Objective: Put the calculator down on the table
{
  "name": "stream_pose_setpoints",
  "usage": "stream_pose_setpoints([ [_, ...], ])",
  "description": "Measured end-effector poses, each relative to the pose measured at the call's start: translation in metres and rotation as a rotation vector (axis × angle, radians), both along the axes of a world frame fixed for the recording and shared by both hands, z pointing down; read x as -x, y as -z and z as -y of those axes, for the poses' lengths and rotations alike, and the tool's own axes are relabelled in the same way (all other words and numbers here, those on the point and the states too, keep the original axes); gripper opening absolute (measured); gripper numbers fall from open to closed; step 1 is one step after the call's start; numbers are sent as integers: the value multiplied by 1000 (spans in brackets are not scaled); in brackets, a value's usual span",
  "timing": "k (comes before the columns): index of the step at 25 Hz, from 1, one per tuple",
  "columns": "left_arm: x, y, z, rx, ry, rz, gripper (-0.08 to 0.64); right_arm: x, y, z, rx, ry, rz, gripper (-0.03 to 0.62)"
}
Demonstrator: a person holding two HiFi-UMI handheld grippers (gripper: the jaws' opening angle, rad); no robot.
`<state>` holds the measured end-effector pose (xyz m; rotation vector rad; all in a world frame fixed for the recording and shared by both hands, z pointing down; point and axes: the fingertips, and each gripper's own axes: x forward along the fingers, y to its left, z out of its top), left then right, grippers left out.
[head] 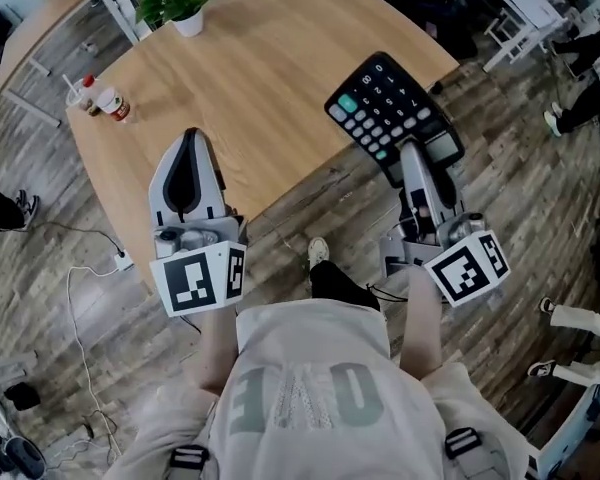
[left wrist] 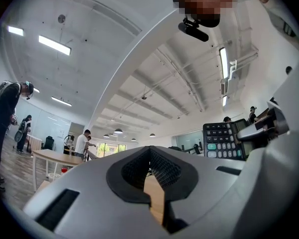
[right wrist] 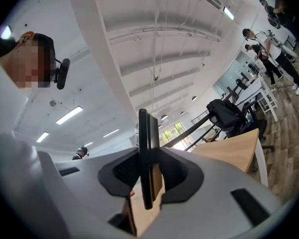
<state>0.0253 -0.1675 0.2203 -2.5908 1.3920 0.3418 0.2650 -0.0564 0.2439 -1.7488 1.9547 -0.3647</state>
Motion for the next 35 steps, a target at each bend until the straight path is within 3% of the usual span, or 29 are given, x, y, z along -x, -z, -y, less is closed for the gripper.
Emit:
stream_pose_setpoints([
  [10,-59,17,52,-2,111,19,8,-67,9,79,40,120,-1,103],
  [19,-68,17,75,8,117,22,8,-69,4,109,75,168,-18,103],
  [25,-76,25,98,-8,114,24,8,-82,-2,135,122,177,-71,103],
  [35,-70,14,138,18,111,25,8,-71,-17,178,188,208,-138,103],
])
